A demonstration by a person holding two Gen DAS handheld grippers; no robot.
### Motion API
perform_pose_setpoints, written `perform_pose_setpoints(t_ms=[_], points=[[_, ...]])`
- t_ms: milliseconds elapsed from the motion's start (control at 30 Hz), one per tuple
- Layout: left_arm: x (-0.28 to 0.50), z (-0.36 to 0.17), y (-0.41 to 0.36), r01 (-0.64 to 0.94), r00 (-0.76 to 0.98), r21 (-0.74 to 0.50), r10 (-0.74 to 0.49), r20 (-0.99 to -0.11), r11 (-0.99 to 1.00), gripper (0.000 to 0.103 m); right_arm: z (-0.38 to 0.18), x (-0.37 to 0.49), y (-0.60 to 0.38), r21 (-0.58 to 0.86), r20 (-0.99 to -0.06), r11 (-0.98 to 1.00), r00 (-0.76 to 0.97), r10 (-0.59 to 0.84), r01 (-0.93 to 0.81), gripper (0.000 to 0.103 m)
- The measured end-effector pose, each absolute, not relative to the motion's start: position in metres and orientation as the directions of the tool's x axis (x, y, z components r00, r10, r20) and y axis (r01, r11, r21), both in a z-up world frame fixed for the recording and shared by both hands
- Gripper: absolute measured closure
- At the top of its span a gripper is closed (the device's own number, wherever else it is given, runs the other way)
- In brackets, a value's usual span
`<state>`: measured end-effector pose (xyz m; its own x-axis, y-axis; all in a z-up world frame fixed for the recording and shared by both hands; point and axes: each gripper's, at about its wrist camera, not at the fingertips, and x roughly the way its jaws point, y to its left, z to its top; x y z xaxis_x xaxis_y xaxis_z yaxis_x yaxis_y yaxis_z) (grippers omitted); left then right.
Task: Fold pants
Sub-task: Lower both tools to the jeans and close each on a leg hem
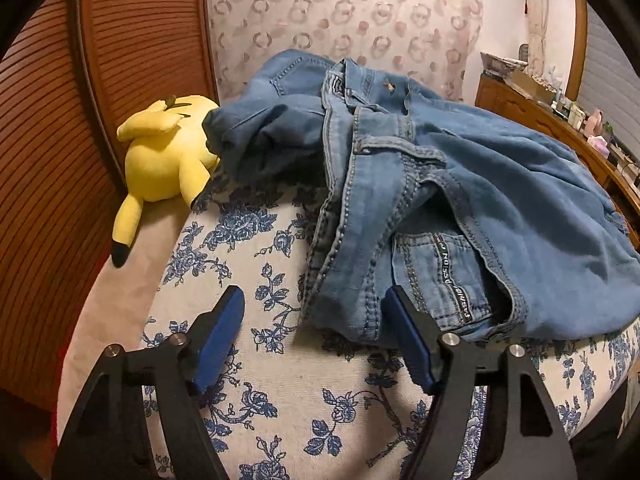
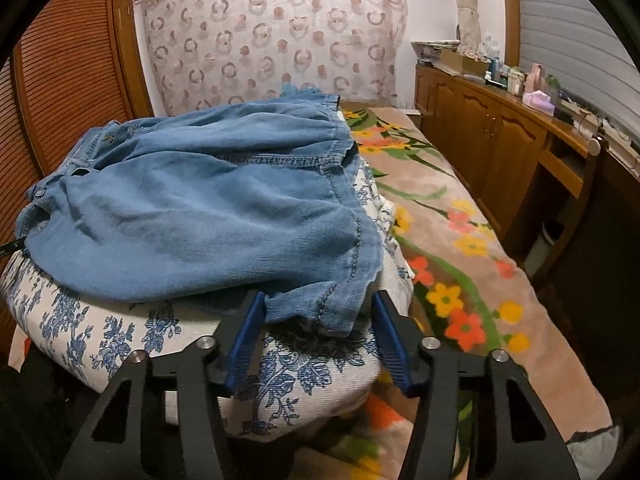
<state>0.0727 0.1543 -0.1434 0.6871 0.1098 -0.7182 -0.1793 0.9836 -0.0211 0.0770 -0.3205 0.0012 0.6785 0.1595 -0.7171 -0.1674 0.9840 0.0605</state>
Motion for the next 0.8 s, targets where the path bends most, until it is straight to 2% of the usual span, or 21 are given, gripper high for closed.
perform_pose_setpoints(t_ms=[167, 267, 333, 533, 633, 700, 800], points=[[0.076, -0.147, 0.155, -0.162, 0.688, -0.034, 0.088, -0.72, 0.986, 0.033, -0.002, 0.08, -0.327, 0.065, -0.71, 0.98, 0.682, 0.176, -0.185, 0.066], [0.079, -0.148, 0.159, -0.152, 0.693, -0.065, 0.059, -0.719, 0.986, 0.038, -0.004, 0.081, -0.329, 0.065, -0.711, 0.98, 0.68, 0.176, -0.186, 0.072], [0.078, -0.145, 0.159, -0.141, 0.7, -0.087, 0.037, -0.713, 0.986, 0.057, -0.005, 0.081, -0.33, 0.061, -0.712, 0.981, 0.681, 0.174, -0.186, 0.074], [0.076, -0.138, 0.153, -0.106, 0.721, -0.1, 0.007, -0.693, 0.989, 0.082, -0.003, 0.082, -0.33, 0.074, -0.704, 0.978, 0.684, 0.19, -0.196, 0.083], [0.071, -0.132, 0.154, -0.1, 0.735, -0.117, -0.006, -0.678, 0.988, 0.091, -0.002, 0.081, -0.331, 0.073, -0.691, 0.979, 0.698, 0.188, -0.191, 0.085], [0.064, -0.12, 0.15, -0.09, 0.743, -0.119, -0.013, -0.669, 0.989, 0.093, 0.002, 0.08, -0.333, 0.069, -0.677, 0.981, 0.713, 0.18, -0.182, 0.086], [0.043, -0.082, 0.137, -0.055, 0.796, -0.081, -0.005, -0.605, 0.995, 0.093, 0.016, 0.076, -0.335, 0.068, -0.639, 0.983, 0.749, 0.176, -0.172, 0.087]])
